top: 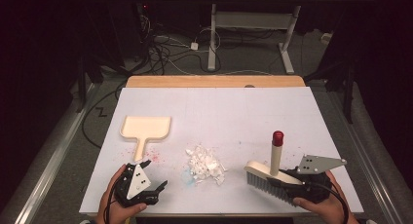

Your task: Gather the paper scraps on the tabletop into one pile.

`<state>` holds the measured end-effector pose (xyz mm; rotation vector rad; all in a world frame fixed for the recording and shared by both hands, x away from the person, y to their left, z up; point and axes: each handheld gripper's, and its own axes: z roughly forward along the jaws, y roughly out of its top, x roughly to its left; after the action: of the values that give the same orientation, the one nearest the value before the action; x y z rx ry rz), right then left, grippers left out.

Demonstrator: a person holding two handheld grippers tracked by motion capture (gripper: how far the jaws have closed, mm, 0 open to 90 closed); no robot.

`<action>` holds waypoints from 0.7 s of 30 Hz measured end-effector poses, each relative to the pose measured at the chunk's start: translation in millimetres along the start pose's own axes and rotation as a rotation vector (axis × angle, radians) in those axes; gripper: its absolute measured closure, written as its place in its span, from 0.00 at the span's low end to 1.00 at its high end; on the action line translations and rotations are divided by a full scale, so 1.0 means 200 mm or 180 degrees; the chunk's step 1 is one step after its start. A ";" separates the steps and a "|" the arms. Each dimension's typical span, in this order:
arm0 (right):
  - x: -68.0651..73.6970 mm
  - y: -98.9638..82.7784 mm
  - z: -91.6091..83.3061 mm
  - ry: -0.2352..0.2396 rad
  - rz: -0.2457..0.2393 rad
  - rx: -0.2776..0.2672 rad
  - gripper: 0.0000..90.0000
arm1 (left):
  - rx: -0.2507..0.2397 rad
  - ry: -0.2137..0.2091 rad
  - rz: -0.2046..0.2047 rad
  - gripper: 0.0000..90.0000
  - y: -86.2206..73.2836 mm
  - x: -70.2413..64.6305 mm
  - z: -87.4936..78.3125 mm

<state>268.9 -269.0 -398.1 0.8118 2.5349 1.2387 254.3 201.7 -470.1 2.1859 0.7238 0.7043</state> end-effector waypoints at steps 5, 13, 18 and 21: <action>-0.06 -0.02 0.05 0.0026 0.0158 0.0171 0.76 | 0.0008 -0.0027 0.0016 0.20 0.00 0.00 0.00; -0.28 0.00 0.14 0.0101 0.0107 0.0352 0.70 | 0.0086 -0.0083 0.0067 0.20 0.00 -0.01 0.03; -0.40 0.00 0.19 0.0099 0.0147 0.0562 0.65 | 0.0138 -0.0093 0.0091 0.20 0.00 -0.02 0.03; -0.43 0.01 0.21 -0.0027 0.0085 0.0701 0.62 | 0.0139 -0.0105 0.0091 0.20 0.00 -0.02 0.03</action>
<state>356.5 -288.7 -427.7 0.8961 2.6950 0.9720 255.3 195.5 -475.4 2.2465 0.6984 0.6712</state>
